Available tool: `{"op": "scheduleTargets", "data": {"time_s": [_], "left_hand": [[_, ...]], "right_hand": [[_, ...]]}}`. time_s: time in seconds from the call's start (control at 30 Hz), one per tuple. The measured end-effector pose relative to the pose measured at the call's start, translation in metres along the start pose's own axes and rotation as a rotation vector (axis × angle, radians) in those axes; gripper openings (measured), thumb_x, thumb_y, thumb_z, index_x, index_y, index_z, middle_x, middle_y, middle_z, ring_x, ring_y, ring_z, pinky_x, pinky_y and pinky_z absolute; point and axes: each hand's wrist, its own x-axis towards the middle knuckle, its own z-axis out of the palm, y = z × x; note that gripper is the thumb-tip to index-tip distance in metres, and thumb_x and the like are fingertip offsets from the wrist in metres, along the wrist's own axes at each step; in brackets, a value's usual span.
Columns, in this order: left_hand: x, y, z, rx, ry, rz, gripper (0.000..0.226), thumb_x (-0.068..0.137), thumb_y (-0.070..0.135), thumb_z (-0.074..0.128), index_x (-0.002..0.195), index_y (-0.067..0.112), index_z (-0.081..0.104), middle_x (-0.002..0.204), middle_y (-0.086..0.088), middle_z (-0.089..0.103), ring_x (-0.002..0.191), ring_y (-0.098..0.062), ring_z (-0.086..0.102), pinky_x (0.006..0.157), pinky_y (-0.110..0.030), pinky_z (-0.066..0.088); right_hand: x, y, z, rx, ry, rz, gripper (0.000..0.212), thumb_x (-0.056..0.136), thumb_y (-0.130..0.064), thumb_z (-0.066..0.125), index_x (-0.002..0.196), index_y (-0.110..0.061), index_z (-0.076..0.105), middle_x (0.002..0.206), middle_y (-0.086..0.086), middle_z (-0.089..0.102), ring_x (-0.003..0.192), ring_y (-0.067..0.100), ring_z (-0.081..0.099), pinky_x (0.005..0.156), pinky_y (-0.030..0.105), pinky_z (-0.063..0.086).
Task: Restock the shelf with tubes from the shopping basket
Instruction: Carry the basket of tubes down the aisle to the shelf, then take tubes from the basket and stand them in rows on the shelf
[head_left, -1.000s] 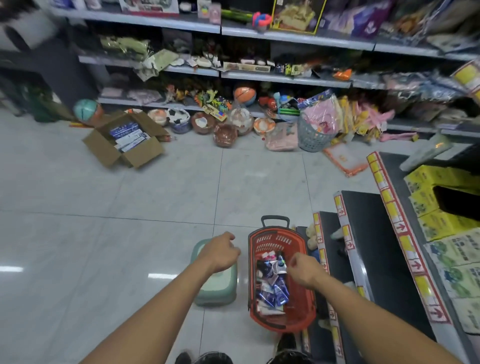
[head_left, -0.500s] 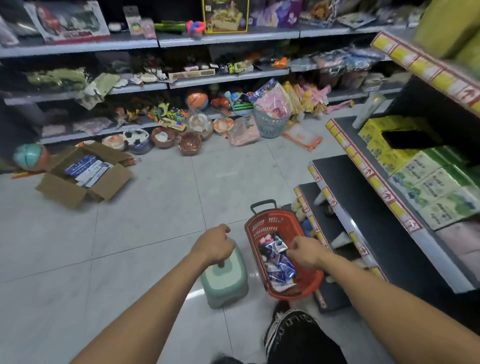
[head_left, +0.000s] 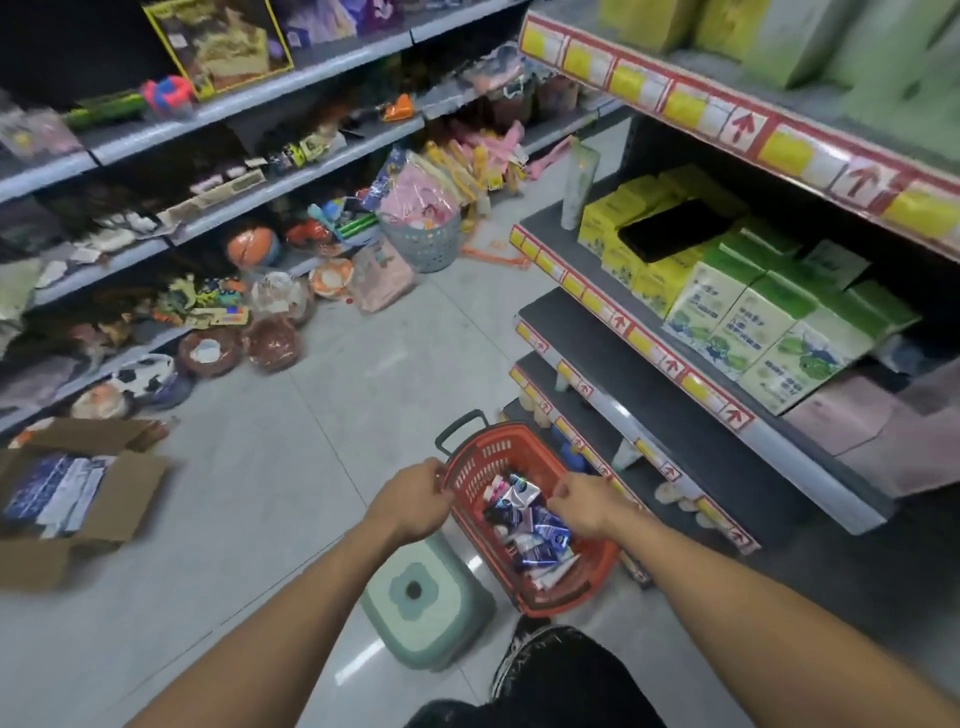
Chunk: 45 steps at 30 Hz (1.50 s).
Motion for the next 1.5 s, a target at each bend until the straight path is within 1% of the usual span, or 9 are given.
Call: {"op": "scheduleTargets", "data": {"time_s": [0.37,0.47,0.57,0.67,0.83,1.03,1.2,1.33,1.5], "left_hand": [[0.101,0.071,-0.05,0.104,-0.14,0.017,0.076,0.081,0.053,0.045,0.146,0.015,0.053,0.134,-0.007,0.069,0.119,-0.026,0.065,0.101,-0.037,0.052],[0.133,0.084,-0.053,0.17,-0.202,0.081,0.066,0.088,0.048,0.049,0.146,0.016,0.052,0.136,-0.009,0.068,0.12,-0.028,0.065,0.101,-0.037,0.052],[0.168,0.095,-0.055,0.248,-0.261,0.145,0.056,0.094,0.042,0.054,0.145,0.018,0.052,0.139,-0.011,0.066,0.118,-0.027,0.065,0.1,-0.037,0.053],[0.198,0.11,-0.061,0.309,-0.304,0.273,0.052,0.095,0.043,0.055,0.142,0.02,0.053,0.136,-0.008,0.068,0.109,-0.023,0.067,0.094,-0.034,0.053],[0.258,0.126,-0.07,0.412,-0.38,0.536,0.039,0.098,0.04,0.054,0.132,0.022,0.059,0.131,-0.006,0.071,0.11,-0.027,0.068,0.093,-0.036,0.054],[0.31,0.119,-0.087,0.472,-0.502,0.711,0.046,0.092,0.044,0.054,0.134,0.027,0.059,0.121,-0.004,0.075,0.103,-0.024,0.07,0.092,-0.037,0.057],[0.317,0.108,-0.089,0.518,-0.553,0.804,0.035,0.097,0.035,0.057,0.13,0.026,0.064,0.123,-0.005,0.074,0.11,-0.028,0.068,0.092,-0.035,0.054],[0.315,0.106,-0.074,0.574,-0.623,0.805,0.046,0.097,0.032,0.056,0.142,0.021,0.06,0.138,-0.005,0.067,0.121,-0.026,0.064,0.101,-0.035,0.052],[0.298,0.124,-0.043,0.562,-0.638,0.739,0.045,0.097,0.03,0.057,0.141,0.022,0.058,0.133,-0.005,0.069,0.105,-0.02,0.07,0.092,-0.037,0.059]], "right_hand": [[0.058,0.056,-0.045,0.145,-0.026,0.13,0.028,0.095,-0.03,0.061,0.082,-0.007,0.071,0.09,0.003,0.077,0.084,0.022,0.075,0.08,0.04,0.06],[0.068,0.067,-0.042,0.189,-0.035,0.167,0.032,0.096,-0.032,0.059,0.073,-0.011,0.066,0.076,0.002,0.071,0.075,0.022,0.071,0.069,0.034,0.054],[0.077,0.073,-0.038,0.25,-0.003,0.234,0.033,0.096,-0.032,0.058,0.089,-0.003,0.072,0.092,0.006,0.077,0.087,0.02,0.074,0.081,0.04,0.06],[0.083,0.067,-0.033,0.274,0.043,0.289,0.032,0.091,-0.027,0.056,0.062,-0.012,0.058,0.064,0.001,0.062,0.06,0.017,0.061,0.06,0.032,0.046],[0.086,0.038,-0.023,0.337,0.187,0.454,0.041,0.087,-0.027,0.055,0.051,-0.01,0.044,0.049,0.002,0.043,0.052,0.02,0.046,0.049,0.032,0.03],[0.083,-0.029,-0.014,0.456,0.22,0.663,0.039,0.095,-0.031,0.052,0.059,-0.015,0.048,0.075,0.01,0.059,0.074,0.024,0.059,0.056,0.03,0.035],[0.074,-0.071,-0.001,0.532,0.26,0.717,0.039,0.101,-0.027,0.051,0.063,-0.018,0.046,0.062,0.003,0.051,0.057,0.018,0.045,0.048,0.024,0.031],[0.065,-0.071,0.015,0.592,0.231,0.736,0.045,0.101,-0.028,0.049,0.057,-0.019,0.041,0.057,0.0,0.046,0.055,0.015,0.042,0.05,0.027,0.03],[0.063,-0.024,0.034,0.574,0.189,0.686,0.038,0.102,-0.032,0.046,0.074,-0.011,0.061,0.084,0.009,0.066,0.078,0.025,0.06,0.07,0.035,0.046]]}}
